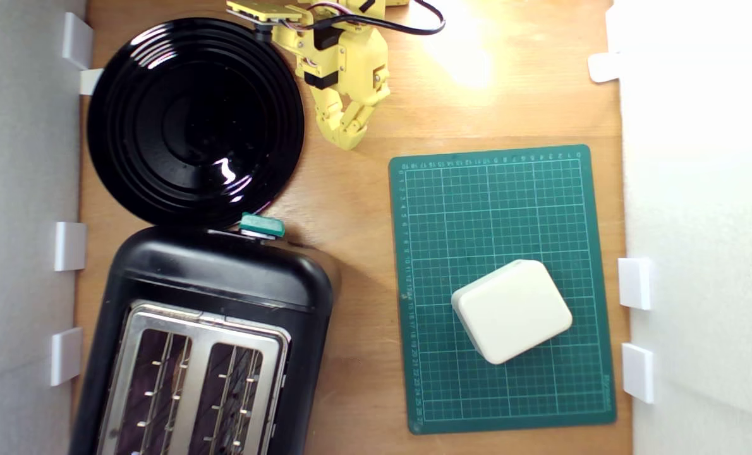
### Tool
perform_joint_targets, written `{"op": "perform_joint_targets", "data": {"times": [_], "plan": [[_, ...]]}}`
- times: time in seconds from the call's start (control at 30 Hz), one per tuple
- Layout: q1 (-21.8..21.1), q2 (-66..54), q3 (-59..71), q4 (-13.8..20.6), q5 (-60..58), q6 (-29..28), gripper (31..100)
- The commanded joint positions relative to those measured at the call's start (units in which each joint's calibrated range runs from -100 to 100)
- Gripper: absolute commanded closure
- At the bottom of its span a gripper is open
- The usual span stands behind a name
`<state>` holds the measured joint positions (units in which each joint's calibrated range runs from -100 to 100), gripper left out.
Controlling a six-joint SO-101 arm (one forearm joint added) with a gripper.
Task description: Start toaster
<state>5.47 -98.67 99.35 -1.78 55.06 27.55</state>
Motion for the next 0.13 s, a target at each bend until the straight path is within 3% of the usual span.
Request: {"op": "perform_joint_targets", "data": {"times": [0.0, 0.1], "plan": [[0.56, -0.25, 0.29, 0.47, 0.4, -0.21, 98.6], [0.56, -0.25, 0.29, 0.47, 0.4, -0.21, 98.6]]}}
